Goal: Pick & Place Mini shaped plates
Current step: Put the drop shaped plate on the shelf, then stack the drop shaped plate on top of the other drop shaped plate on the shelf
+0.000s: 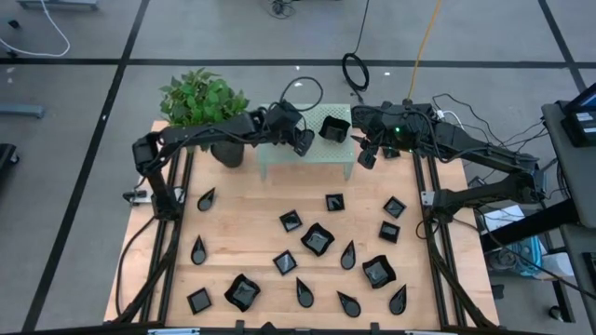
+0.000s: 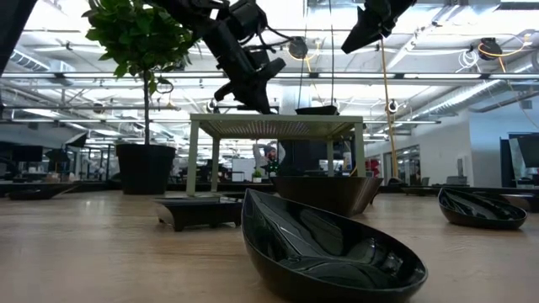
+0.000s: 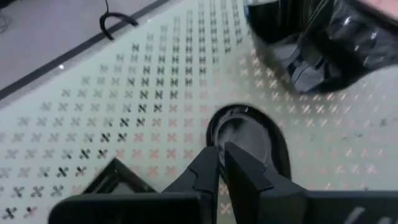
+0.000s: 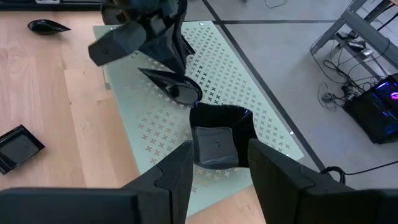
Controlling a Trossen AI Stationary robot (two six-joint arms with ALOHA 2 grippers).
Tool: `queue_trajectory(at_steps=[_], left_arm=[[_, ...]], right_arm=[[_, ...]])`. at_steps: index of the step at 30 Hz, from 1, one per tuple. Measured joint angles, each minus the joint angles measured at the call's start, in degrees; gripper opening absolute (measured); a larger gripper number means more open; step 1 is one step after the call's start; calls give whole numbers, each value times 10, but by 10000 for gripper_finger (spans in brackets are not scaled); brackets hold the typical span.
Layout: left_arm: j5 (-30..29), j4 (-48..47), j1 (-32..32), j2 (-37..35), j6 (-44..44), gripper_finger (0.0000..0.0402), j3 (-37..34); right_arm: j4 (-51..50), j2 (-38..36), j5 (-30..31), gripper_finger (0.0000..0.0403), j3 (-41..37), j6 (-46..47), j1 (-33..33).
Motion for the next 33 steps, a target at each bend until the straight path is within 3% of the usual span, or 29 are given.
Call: queue_trajectory(at_steps=[13,22,26,33], left_arm=[[16,58,-8,-21,-18,31,0],[213,46,-60,-109,-30,31,0],[273,-59,-108,-135,-34,31,0],[270,-387,-182,-144,-105,31,-1]], right_arm=[[0,0,0,141,0,1,0],[0,0,0,141,0,1,0],[0,0,0,141,0,1,0],[0,0,0,141,0,0,0]])
